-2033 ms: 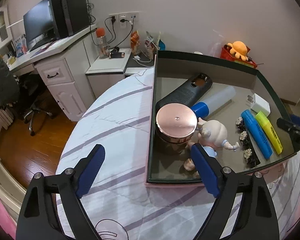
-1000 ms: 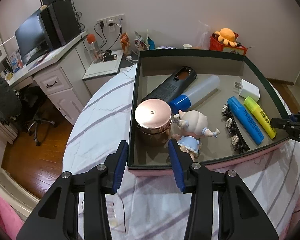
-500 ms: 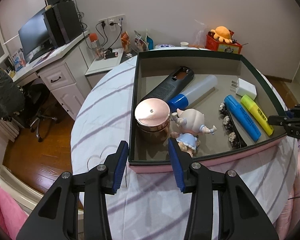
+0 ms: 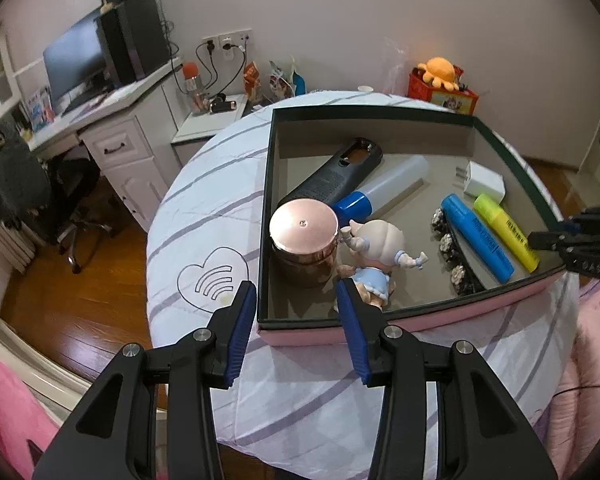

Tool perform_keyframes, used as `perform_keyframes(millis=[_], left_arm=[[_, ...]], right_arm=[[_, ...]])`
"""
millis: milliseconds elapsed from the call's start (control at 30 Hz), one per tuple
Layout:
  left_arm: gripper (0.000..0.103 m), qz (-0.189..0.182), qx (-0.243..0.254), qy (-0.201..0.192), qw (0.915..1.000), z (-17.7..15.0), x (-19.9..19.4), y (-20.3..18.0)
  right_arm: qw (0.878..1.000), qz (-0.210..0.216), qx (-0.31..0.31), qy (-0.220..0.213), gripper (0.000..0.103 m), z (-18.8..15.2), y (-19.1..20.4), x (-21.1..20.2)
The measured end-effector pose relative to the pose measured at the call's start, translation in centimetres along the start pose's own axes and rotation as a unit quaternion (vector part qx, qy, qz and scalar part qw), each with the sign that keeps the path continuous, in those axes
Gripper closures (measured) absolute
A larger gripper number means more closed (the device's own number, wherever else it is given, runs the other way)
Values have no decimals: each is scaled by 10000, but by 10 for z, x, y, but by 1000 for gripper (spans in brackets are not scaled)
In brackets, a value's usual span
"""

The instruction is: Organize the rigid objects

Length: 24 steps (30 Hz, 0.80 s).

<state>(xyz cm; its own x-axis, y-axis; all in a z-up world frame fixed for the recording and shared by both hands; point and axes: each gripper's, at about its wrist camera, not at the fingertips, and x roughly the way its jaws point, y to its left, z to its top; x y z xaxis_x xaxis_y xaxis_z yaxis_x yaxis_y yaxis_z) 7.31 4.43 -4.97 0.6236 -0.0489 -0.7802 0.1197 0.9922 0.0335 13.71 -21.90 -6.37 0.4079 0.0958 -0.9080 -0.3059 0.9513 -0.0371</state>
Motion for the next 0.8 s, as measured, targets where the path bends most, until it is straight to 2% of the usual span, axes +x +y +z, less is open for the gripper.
perform_keyframes(millis=[33, 100, 133, 167, 267, 300, 333, 400, 500, 600, 800], left_arm=[[52, -43, -66, -16, 10000, 0, -2, 4], [39, -83, -145, -69, 9998, 1, -6, 7], [33, -41, -174, -121, 9998, 1, -10, 8], [32, -22, -181, -176, 9997, 1, -13, 8], [24, -83, -278, -342, 9990, 3, -26, 8], [18, -112, -324, -405, 9986, 5, -30, 8], [13, -121, -354, -453, 9983, 7, -34, 7], [10, -108, -364, -500, 9980, 12, -40, 3], [5, -170, -359, -485, 9980, 20, -43, -6], [5, -243, -324, -307, 9987, 26, -39, -16], [5, -14, -197, -267, 9994, 32, -33, -31]], right_arm=[[10000, -55, 33, -56, 82, 0, 1, -1], [9996, -169, 84, -186, 76, -1, 7, -8], [9995, -100, 96, -285, 61, -2, 10, -13], [9992, -6, 120, -394, 52, -2, 14, -19], [9978, -129, 92, -649, 45, 0, 26, -36], [9969, -154, 110, -768, 44, 0, 31, -42], [9960, -136, 132, -875, 39, 1, 33, -48], [9946, -113, 125, -1024, 22, 4, 43, -57], [9937, -13, 35, -1123, 21, 6, 59, -66], [9935, 214, 0, -1118, 20, 11, 68, -66], [9939, 192, 137, -1076, 20, 11, 72, -64]])
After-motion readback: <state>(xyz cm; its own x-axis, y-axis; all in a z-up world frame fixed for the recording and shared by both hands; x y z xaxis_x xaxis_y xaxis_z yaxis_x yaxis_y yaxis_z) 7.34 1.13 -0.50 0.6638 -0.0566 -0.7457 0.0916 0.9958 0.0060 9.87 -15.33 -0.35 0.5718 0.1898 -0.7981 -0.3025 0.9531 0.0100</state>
